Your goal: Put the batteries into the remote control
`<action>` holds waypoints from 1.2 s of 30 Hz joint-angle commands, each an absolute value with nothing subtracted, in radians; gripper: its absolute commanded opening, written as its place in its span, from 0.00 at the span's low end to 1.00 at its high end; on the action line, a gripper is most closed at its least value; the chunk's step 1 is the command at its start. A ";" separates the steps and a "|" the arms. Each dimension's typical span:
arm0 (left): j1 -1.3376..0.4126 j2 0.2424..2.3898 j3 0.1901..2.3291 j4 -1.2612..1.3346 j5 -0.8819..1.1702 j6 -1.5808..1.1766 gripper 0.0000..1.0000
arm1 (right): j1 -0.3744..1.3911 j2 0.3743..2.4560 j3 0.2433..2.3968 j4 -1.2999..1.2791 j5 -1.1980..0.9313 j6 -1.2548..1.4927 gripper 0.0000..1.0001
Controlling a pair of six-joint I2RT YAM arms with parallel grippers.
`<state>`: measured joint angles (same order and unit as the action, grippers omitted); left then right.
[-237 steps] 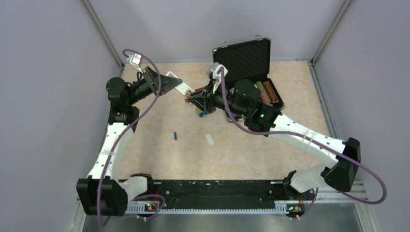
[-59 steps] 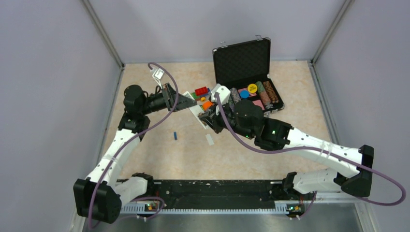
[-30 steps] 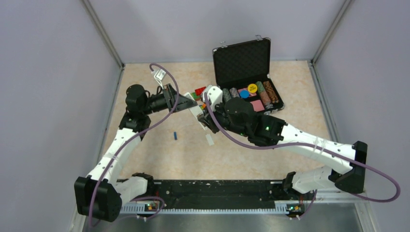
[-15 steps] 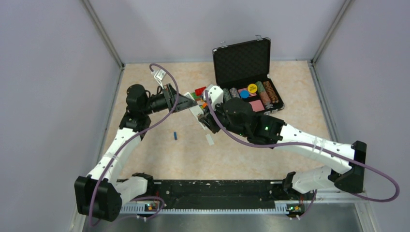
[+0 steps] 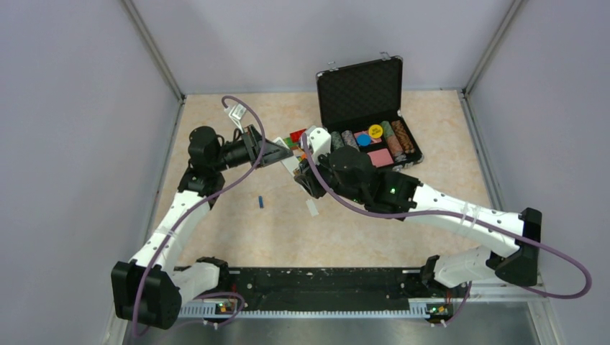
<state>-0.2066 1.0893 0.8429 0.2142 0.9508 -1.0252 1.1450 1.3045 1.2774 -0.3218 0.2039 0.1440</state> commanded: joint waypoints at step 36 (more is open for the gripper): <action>-0.209 0.986 0.830 0.382 0.841 -1.061 0.00 | 1.004 1.242 1.427 -0.582 0.233 0.850 0.98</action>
